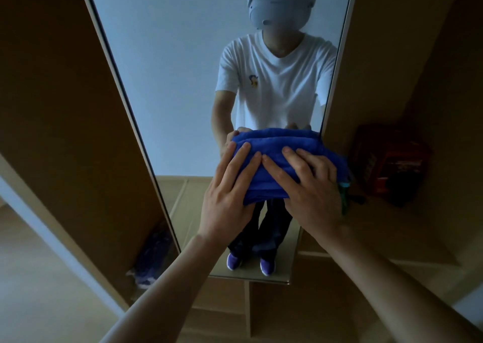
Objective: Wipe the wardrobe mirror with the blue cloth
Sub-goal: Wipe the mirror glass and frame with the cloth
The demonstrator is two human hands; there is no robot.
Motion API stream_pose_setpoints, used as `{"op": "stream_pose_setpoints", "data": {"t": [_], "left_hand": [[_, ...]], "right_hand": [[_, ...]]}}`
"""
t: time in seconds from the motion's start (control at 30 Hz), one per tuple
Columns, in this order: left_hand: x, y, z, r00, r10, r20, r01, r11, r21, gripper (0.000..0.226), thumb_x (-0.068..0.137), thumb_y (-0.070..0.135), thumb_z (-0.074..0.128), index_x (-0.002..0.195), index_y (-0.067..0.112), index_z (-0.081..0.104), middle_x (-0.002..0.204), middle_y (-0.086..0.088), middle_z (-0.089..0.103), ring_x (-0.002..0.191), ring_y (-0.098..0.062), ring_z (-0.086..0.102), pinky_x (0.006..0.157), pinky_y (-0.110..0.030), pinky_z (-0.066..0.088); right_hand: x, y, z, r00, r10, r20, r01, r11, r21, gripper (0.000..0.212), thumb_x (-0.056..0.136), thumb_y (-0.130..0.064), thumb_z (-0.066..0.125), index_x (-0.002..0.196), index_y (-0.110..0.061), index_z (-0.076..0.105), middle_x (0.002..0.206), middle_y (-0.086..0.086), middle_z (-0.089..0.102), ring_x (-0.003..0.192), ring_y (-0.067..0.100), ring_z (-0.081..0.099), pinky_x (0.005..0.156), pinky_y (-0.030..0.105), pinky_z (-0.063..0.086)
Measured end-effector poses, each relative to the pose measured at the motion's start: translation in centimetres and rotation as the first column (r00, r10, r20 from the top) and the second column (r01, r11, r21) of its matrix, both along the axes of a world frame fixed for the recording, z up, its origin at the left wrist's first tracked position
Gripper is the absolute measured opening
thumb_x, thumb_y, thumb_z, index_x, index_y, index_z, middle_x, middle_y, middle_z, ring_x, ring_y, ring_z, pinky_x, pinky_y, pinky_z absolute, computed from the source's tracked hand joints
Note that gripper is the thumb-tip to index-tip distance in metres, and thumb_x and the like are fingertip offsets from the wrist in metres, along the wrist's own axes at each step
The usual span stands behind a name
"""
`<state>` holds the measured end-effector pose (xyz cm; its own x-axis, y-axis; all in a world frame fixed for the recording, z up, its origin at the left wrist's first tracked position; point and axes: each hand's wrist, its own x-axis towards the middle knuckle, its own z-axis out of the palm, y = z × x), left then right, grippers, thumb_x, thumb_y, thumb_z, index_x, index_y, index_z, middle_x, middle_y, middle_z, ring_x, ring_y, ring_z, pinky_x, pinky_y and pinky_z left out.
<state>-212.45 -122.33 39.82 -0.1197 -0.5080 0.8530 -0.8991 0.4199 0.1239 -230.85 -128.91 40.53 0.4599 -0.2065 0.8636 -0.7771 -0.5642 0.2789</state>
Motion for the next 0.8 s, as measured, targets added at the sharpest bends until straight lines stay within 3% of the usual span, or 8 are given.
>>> {"op": "stream_pose_setpoints", "data": {"t": [0.1, 0.27, 0.5, 0.6, 0.8], "left_hand": [[0.3, 0.3, -2.0, 1.000, 0.011, 0.020, -0.012, 1.000, 0.017, 0.056, 0.095, 0.021, 0.073, 0.145, 0.004, 0.054, 0.158, -0.017, 0.043, 0.154, -0.036, 0.030, 0.121, -0.039, 0.038], [1.2, 0.8, -5.4, 0.999, 0.031, 0.035, -0.033, 0.998, 0.051, 0.061, 0.090, 0.016, 0.080, 0.144, 0.005, 0.056, 0.157, -0.016, 0.045, 0.153, -0.035, 0.032, 0.124, -0.034, 0.031], [1.8, 1.7, -10.3, 0.999, 0.036, 0.019, -0.039, 0.989, 0.141, 0.060, 0.089, 0.010, 0.077, 0.145, 0.005, 0.056, 0.157, -0.015, 0.044, 0.152, -0.035, 0.033, 0.123, -0.039, 0.034], [1.9, 2.0, -12.2, 1.000, 0.029, -0.007, -0.027, 0.987, 0.161, 0.051, 0.094, 0.015, 0.069, 0.143, 0.005, 0.058, 0.155, -0.015, 0.046, 0.151, -0.036, 0.035, 0.120, -0.041, 0.038], [2.2, 2.7, -17.1, 0.999, 0.026, -0.047, -0.011, 0.956, 0.292, 0.060, 0.087, 0.012, 0.081, 0.143, 0.008, 0.059, 0.156, -0.011, 0.047, 0.151, -0.032, 0.035, 0.115, -0.040, 0.045]], "right_hand": [[-0.1, 0.2, -2.1, 1.000, 0.018, -0.017, -0.018, 0.999, 0.038, 0.056, 0.092, -0.021, 0.056, 0.147, -0.032, 0.048, 0.146, 0.007, 0.041, 0.123, 0.032, 0.045, 0.101, 0.049, 0.038], [0.4, 0.4, -5.6, 0.998, 0.034, -0.045, -0.030, 0.997, 0.073, 0.055, 0.092, -0.023, 0.065, 0.144, -0.032, 0.052, 0.142, 0.008, 0.044, 0.114, 0.031, 0.047, 0.092, 0.047, 0.046], [0.8, 0.7, -10.1, 0.995, 0.065, -0.073, -0.056, 0.992, 0.116, 0.039, 0.106, -0.028, 0.038, 0.142, -0.034, 0.051, 0.138, 0.007, 0.045, 0.107, 0.029, 0.048, 0.087, 0.044, 0.048], [0.9, 0.7, -12.1, 0.992, 0.068, -0.104, -0.056, 0.992, 0.116, 0.043, 0.102, -0.024, 0.048, 0.143, -0.036, 0.047, 0.138, 0.006, 0.043, 0.106, 0.028, 0.047, 0.086, 0.043, 0.050], [0.7, 0.8, -16.9, 0.980, 0.113, -0.162, -0.083, 0.979, 0.185, 0.040, 0.104, -0.028, 0.051, 0.143, -0.035, 0.046, 0.134, 0.007, 0.045, 0.102, 0.028, 0.049, 0.085, 0.042, 0.051]]}}
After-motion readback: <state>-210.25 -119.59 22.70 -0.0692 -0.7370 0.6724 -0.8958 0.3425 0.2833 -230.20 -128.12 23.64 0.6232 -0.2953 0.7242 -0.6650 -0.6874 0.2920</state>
